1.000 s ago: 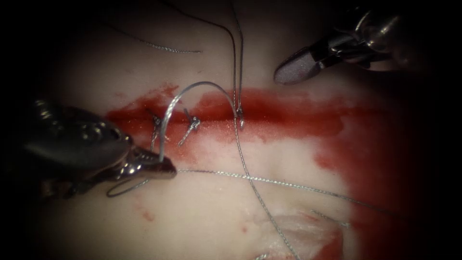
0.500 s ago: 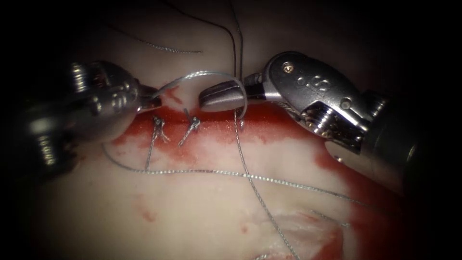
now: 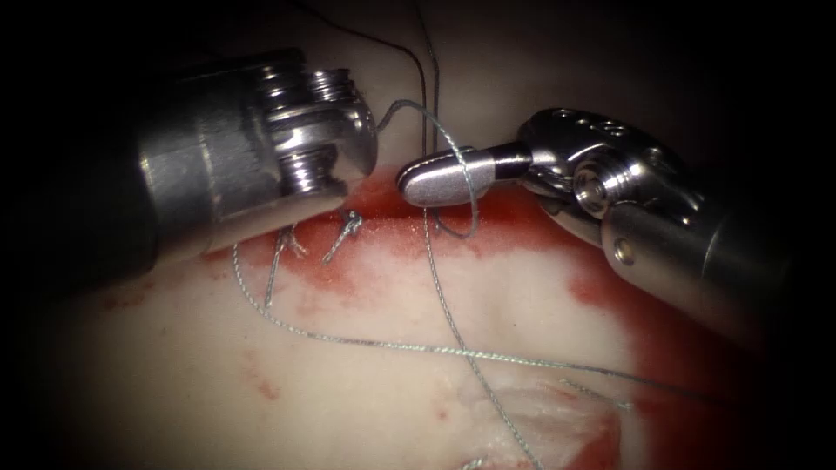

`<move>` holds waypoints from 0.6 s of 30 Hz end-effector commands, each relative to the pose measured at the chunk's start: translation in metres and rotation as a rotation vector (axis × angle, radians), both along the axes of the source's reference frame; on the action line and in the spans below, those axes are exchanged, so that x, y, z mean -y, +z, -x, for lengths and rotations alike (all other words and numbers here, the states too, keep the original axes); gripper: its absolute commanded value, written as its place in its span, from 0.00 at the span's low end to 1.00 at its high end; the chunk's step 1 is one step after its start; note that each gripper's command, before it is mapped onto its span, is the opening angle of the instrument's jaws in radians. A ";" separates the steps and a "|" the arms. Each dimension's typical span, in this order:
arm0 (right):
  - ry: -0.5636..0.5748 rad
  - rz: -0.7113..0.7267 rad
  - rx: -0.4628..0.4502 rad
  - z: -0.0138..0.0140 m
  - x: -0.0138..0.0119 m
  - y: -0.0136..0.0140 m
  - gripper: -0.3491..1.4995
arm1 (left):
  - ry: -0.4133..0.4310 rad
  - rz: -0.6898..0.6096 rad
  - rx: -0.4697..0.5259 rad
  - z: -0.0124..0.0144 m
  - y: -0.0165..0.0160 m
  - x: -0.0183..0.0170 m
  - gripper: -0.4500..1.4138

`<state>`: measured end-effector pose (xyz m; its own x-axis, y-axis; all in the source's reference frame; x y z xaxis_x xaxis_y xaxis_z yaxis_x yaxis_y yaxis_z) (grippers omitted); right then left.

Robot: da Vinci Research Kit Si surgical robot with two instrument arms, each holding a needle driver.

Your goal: Wound Closure

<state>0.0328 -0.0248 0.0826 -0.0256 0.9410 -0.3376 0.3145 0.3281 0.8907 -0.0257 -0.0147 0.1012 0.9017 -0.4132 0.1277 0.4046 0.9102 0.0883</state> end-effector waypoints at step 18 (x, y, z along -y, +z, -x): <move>0.364 0.333 0.254 -0.0029 -0.0025 0.0002 0.00 | -0.034 -0.110 0.051 0.0025 0.0004 0.0019 0.00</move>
<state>0.0349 -0.0232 0.0829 -0.1843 0.7291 -0.6591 -0.1387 0.6446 0.7518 -0.0277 -0.0179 0.1020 0.8818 -0.4565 0.1184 0.4260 0.8788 0.2153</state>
